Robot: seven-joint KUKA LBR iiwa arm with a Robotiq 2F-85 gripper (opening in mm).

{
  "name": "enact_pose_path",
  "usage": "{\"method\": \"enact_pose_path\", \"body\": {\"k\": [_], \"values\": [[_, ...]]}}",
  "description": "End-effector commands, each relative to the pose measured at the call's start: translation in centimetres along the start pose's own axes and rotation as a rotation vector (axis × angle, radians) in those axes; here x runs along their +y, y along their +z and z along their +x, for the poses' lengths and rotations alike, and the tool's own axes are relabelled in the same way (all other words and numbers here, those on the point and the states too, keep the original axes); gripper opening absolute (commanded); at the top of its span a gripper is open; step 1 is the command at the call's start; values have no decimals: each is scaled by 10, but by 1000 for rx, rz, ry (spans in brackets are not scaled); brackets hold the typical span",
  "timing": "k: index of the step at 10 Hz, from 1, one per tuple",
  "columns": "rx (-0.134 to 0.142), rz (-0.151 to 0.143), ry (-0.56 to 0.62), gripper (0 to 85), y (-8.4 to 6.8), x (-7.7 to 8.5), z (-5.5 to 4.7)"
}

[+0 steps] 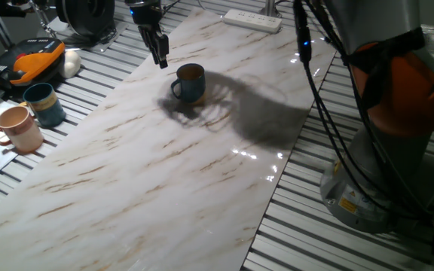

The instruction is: Pick up the cup

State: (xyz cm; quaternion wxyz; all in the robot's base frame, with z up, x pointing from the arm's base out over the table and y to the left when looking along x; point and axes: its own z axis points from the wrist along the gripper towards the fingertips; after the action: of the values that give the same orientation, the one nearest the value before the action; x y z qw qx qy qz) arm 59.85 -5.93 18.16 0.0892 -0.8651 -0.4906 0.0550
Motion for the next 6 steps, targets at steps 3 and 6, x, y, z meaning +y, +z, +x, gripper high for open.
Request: {"method": "enact_pose_path", "body": {"k": [3, 6], "values": [[-20, -2, -29, 340, -2, 1, 0], [-59, -106, -159, 340, -4, -2, 0]]}}
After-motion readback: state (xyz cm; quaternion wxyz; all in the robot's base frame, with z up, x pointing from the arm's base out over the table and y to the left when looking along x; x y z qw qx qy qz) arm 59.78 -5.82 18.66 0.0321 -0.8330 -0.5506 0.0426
